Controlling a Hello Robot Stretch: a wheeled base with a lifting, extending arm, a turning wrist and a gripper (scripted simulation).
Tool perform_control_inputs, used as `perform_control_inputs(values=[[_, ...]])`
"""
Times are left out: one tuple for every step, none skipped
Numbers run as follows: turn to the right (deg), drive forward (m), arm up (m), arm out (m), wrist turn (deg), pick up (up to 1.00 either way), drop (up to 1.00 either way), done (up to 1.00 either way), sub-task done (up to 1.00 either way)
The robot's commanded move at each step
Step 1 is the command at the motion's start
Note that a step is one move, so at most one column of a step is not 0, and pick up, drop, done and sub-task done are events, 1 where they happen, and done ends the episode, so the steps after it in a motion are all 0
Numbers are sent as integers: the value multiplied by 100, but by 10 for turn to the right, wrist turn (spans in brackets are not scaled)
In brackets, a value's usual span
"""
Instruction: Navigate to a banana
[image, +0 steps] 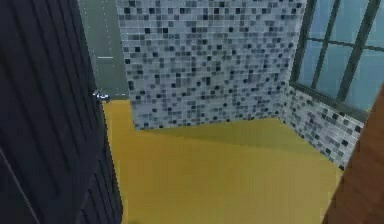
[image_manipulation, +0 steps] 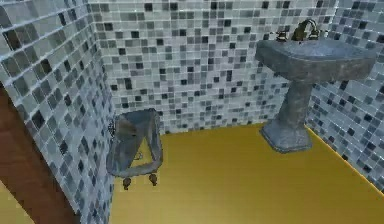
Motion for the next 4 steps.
perform_control_inputs(values=[[0,20,0,0,0,0,0,0,0],[-60,0,0,0,0,0,0,0,0],[0,100,0,0,0,0,0,0,0],[0,20,0,0,0,0,0,0,0]])
